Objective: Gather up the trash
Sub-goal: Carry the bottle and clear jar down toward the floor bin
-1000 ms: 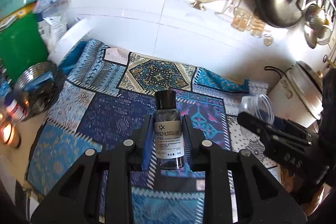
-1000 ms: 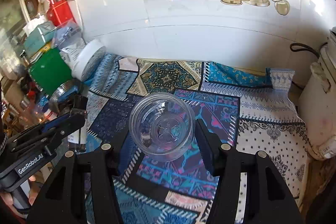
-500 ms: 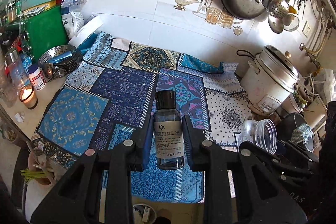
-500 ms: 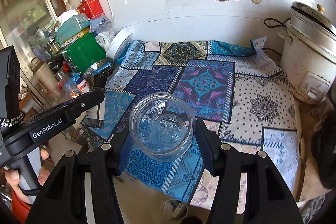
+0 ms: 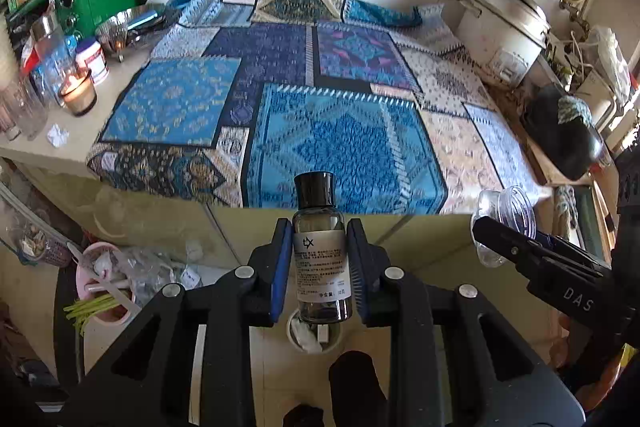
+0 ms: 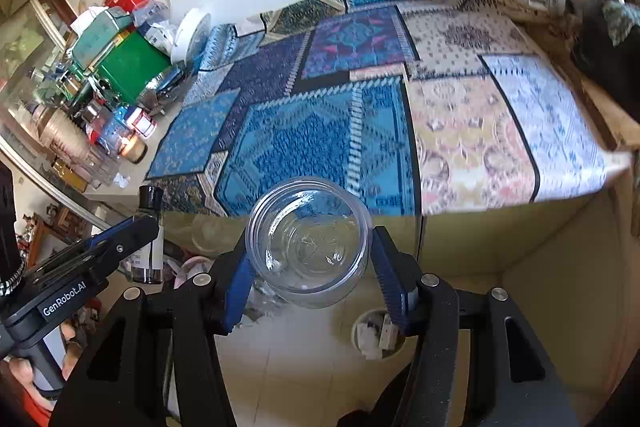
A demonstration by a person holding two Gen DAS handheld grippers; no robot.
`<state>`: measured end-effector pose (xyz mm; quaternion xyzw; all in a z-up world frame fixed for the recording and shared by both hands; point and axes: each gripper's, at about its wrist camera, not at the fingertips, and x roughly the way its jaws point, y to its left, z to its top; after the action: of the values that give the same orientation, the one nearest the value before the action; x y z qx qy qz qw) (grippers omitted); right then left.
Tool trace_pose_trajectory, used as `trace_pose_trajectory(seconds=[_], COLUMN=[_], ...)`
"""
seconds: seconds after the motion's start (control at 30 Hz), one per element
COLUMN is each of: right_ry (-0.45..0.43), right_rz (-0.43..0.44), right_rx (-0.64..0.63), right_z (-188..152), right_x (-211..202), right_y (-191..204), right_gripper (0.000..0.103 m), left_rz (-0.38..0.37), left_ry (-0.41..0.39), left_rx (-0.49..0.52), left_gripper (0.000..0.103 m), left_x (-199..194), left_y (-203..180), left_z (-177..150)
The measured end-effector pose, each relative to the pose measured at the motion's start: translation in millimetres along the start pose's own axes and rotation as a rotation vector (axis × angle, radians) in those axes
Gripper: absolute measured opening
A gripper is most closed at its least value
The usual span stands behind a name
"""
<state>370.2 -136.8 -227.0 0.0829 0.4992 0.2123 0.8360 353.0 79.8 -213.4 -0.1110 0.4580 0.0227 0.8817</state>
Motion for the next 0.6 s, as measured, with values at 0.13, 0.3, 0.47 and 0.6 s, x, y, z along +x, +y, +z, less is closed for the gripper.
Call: trace_pose_trajectory(seconds=[0.13,0.3,0.47,0.6], right_ry=[0.058,0.134,0.235,0.315], right_rz=[-0.043,-0.092,-0.099,-0.117], right_rx=[0.035,0.038,0.056,0.061], right_z=[-32.8,-77.8,-131.2,-176.3], right_x=[16.3,46.0,102.5,162.0], right_y=[-14.5,-43.0,-90.9,-133.5], right_gripper=[0.053,0.053,0.053,0.053], left_rz=[-0.012,-0.025,-0.026,-0.036], left_ry=[0.09,0.21,0.315,0.391], left_rx=[-0.002,-0.013,-0.025,-0.064], left_gripper=[0.027,0.027,0.027,0.027], left_x=[25.0,79.5,158.4,237.7], left_y=[6.5,5.8,2.0,5.8], left_z=[-34.9,-84.8,-141.5,-189.9])
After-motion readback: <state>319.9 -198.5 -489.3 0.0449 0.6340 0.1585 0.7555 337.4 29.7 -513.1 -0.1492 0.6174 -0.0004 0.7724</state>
